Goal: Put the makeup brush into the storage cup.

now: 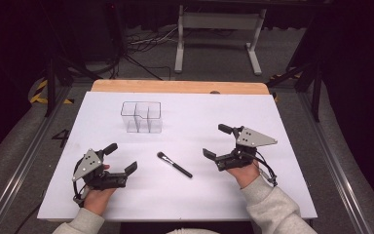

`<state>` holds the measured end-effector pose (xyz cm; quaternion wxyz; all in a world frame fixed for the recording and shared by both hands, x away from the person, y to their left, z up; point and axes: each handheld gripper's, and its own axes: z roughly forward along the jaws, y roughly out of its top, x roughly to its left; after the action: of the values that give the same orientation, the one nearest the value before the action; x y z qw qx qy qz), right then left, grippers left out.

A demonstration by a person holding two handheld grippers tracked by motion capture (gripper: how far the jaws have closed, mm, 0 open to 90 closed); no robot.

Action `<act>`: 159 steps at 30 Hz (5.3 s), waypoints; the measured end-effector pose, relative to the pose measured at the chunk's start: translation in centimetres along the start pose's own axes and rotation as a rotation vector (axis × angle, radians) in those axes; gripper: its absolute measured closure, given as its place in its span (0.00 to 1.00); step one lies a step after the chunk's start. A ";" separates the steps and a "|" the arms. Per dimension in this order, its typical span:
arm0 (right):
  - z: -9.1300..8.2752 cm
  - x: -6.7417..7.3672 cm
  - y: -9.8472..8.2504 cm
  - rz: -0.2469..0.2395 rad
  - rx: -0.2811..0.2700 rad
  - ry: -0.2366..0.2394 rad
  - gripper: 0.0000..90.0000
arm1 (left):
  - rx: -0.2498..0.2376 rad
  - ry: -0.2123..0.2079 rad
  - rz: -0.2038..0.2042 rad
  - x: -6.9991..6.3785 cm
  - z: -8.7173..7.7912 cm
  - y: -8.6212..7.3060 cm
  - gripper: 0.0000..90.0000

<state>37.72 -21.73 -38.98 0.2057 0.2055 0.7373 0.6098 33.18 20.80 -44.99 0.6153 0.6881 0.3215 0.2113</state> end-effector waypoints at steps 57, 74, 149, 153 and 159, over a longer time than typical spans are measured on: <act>7.1 0.6 6.5 -0.209 0.779 0.171 0.07 | 0.038 0.001 0.013 -0.2 0.2 -0.1 0.03; 8.1 0.9 6.8 -0.262 0.890 0.223 0.08 | 0.057 0.006 0.007 -0.1 0.3 -0.1 0.02; 14.0 3.7 0.0 -0.171 1.109 0.277 0.28 | 0.073 -0.014 -0.001 0.0 0.6 -0.2 0.02; 14.0 3.8 -0.1 -0.166 1.114 0.275 0.32 | 0.075 -0.017 -0.001 -0.1 0.6 -0.2 0.02; 14.1 3.8 -0.3 -0.176 1.122 0.278 0.38 | 0.074 -0.016 0.003 0.0 0.6 -0.2 0.02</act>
<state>42.35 -8.14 -41.93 0.0167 0.1389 0.9819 0.1280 33.58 20.38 -45.25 0.5918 0.7125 0.3229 0.1946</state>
